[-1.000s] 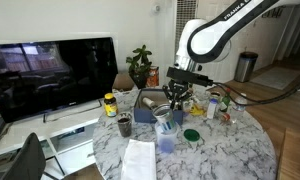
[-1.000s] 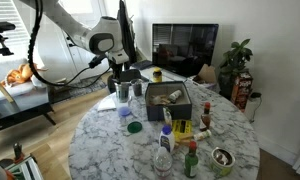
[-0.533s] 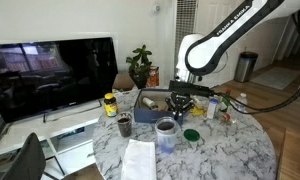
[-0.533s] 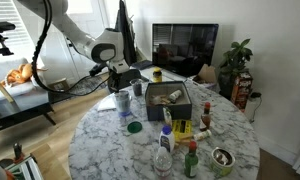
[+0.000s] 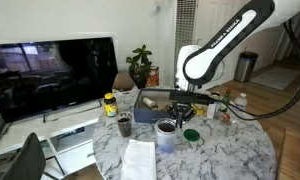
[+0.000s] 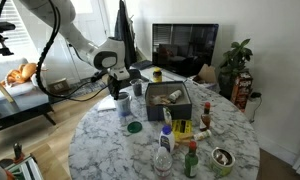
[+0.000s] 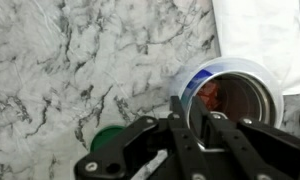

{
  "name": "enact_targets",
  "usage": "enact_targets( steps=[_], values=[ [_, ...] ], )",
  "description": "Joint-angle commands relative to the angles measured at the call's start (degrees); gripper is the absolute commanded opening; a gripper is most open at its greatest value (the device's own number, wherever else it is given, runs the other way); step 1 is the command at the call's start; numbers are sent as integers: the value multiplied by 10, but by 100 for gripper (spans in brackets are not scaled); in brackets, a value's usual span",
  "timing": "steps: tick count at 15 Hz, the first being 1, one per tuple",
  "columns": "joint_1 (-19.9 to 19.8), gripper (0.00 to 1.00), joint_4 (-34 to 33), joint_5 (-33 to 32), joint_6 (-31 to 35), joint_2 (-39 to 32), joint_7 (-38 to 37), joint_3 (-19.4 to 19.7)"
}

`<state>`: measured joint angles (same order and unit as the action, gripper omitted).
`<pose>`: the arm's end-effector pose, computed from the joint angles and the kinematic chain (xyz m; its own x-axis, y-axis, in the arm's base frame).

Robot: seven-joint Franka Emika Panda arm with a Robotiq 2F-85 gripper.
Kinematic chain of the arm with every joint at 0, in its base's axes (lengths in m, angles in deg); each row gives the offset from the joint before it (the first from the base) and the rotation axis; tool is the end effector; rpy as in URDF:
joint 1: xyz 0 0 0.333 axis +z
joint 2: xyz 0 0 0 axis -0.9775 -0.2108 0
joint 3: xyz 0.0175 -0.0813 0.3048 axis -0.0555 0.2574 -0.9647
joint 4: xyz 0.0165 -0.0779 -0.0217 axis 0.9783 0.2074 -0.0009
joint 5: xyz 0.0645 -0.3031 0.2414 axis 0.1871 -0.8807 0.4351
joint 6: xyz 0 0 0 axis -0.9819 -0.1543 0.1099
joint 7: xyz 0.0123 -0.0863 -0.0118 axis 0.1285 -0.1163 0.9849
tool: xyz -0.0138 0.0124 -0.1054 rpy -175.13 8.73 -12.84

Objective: Remove the silver cup from the clear cup then pour the contents in the silver cup into the box

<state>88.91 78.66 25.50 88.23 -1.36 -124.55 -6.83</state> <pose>0.5239 0.1645 0.2429 0.5846 -0.7873 -0.1958 -0.8105 -0.5773 -0.0990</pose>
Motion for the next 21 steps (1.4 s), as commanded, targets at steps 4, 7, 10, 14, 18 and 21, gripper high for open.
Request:
enact_targets(
  steps=[4,7,10,14,18,21],
  values=[
    [4,72,-21,-6,-1,-19,-3,2],
    [6,93,-37,-10,0,-31,-1,3],
    [8,92,-48,-13,1,-40,-1,4],
    [9,81,-57,-13,5,-51,4,4],
    [11,81,-64,-24,8,-60,3,8],
    [14,81,-70,-35,11,-66,3,10]
  ],
)
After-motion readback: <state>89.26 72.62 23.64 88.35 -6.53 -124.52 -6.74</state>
